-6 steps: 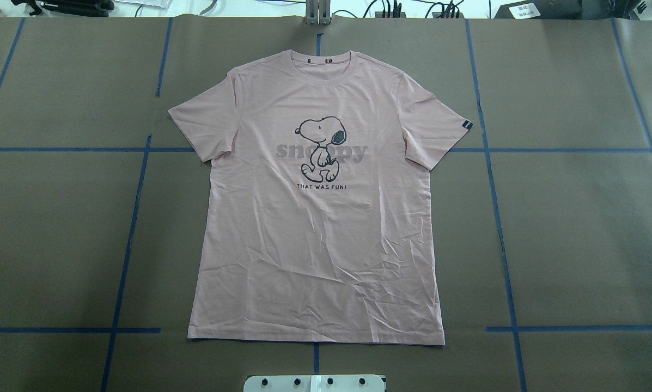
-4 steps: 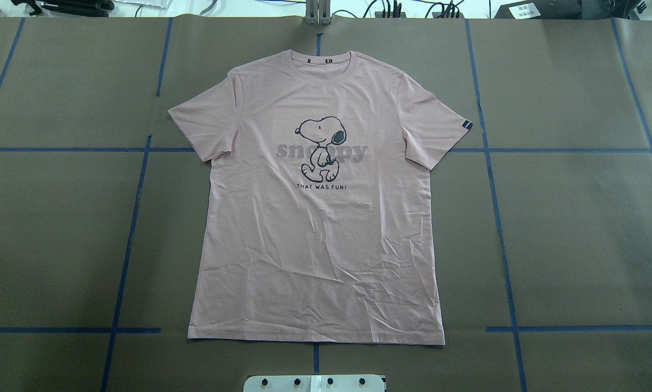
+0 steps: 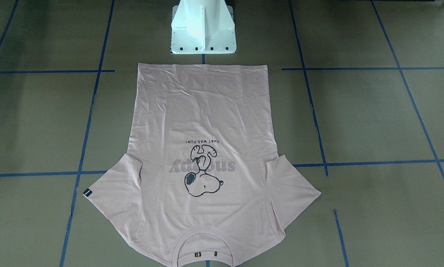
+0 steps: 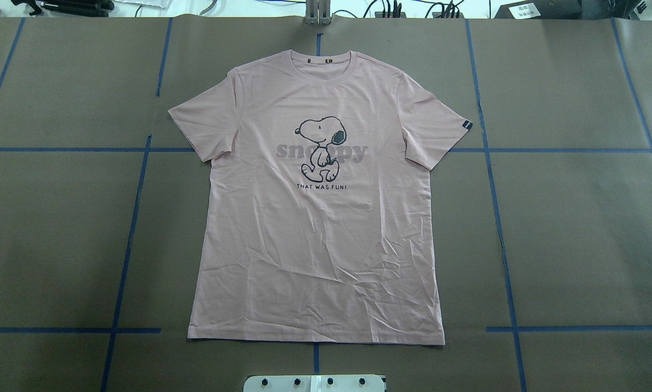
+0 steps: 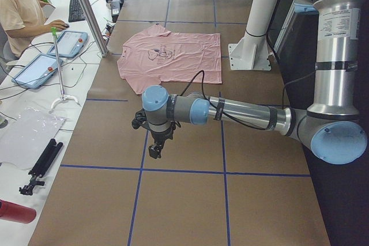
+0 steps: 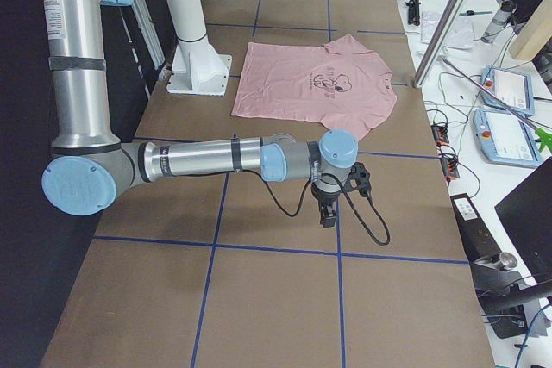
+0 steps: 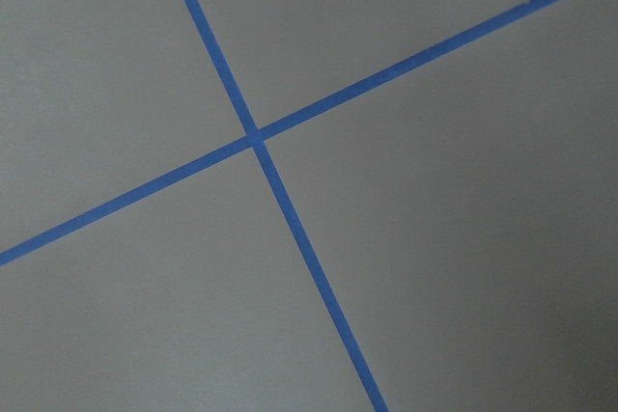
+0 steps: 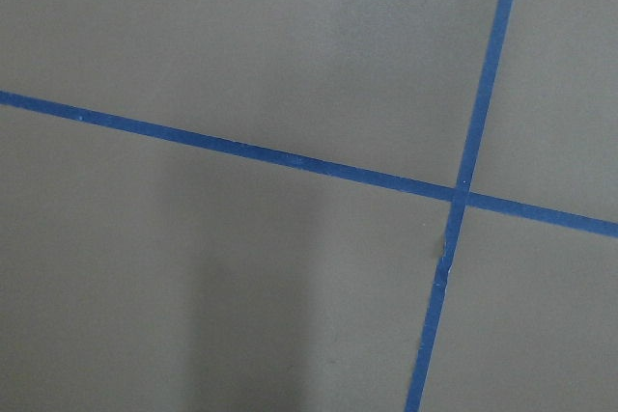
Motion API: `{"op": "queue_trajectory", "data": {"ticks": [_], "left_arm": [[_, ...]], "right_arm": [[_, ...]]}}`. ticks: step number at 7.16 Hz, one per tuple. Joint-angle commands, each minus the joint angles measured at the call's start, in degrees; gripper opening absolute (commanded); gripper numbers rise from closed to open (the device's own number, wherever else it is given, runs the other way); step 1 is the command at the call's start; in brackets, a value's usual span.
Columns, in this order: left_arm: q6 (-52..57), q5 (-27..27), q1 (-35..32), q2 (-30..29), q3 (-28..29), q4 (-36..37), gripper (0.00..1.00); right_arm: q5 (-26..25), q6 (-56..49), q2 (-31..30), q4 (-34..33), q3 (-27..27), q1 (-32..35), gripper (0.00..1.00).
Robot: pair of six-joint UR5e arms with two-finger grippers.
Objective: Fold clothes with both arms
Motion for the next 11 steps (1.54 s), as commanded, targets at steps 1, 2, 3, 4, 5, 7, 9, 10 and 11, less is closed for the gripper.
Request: {"op": "queue_trajectory", "data": {"ticks": [1, 2, 3, 4, 5, 7, 9, 10, 11], "left_arm": [[-0.6, -7.1, 0.2, 2.7, -2.6, -0.4, 1.00], [-0.6, -8.4, 0.1, 3.1, -3.3, -0.3, 1.00], [-1.2, -9.6, 0.2, 3.6, -3.8, -0.3, 1.00], [-1.3, -9.6, 0.1, 4.2, -4.1, -0.3, 1.00], [-1.5, -9.7, 0.2, 4.3, -4.4, -0.3, 1.00], [-1.4, -10.4, 0.2, 4.3, -4.9, -0.3, 1.00], [-1.4, -11.0, 0.1, 4.4, -5.3, -0.2, 1.00], [-1.4, -11.9, 0.1, 4.9, -5.5, -0.3, 1.00], [-1.4, -11.9, 0.1, 5.2, -6.0, -0.3, 1.00]], "right_arm": [[1.8, 0.4, 1.1, 10.5, -5.4, -4.1, 1.00], [1.3, 12.9, 4.1, 15.8, -7.1, -9.5, 1.00], [0.2, 23.5, 9.9, 19.2, -9.8, -14.6, 1.00], [-1.8, 36.3, 15.9, 19.6, -11.0, -18.7, 1.00], [-7.0, 49.7, 21.3, 20.2, -12.2, -22.3, 0.97], [-24.1, 72.5, 25.7, 27.2, -15.0, -32.0, 0.86], [-28.0, 75.1, 28.4, 27.7, -18.7, -34.1, 0.80], [-29.2, 76.6, 28.4, 27.7, -19.1, -34.1, 0.72], [-30.6, 76.8, 28.3, 27.7, -20.1, -34.1, 0.70]]}}
